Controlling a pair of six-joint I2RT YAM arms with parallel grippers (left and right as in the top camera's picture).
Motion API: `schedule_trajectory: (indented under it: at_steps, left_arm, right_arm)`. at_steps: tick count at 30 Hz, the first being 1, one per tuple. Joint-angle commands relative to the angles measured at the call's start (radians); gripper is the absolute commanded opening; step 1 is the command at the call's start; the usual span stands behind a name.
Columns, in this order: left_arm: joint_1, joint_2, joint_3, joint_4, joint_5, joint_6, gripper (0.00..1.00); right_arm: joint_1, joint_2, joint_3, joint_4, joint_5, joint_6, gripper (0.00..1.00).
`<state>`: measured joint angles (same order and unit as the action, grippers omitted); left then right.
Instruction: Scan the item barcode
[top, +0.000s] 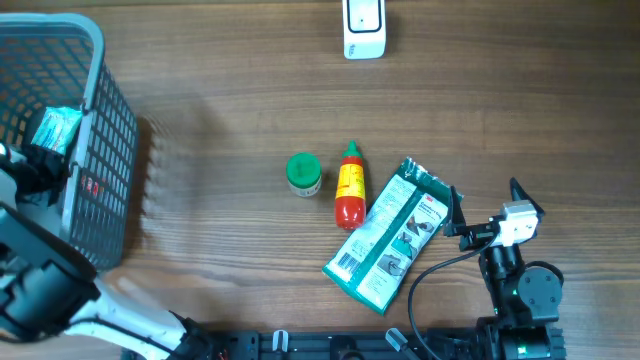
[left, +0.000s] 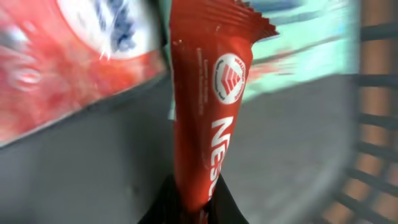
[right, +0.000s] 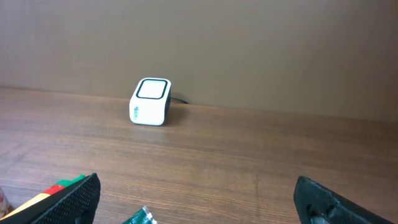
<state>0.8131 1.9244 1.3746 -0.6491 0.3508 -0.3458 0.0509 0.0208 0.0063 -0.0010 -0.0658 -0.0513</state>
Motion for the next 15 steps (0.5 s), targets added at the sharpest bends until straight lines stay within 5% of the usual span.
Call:
schedule_trajectory:
  at_steps: [1,7,15]
  left_arm:
    - [0.003,-0.226,0.042,0.02,0.026,-0.032,0.04]
    - [0.002,-0.426,0.042,0.031,0.045,-0.162,0.04]
    - [-0.014,-0.631,0.042,0.005,0.368,-0.266,0.04]
  right_arm:
    - [0.005,0.0,-0.001,0.002,0.014,-0.009,1.0]
    - [0.005,0.0,-0.001,0.002,0.014,-0.009,1.0]
    - [0.005,0.0,-0.001,0.002,0.014,-0.009,1.0]
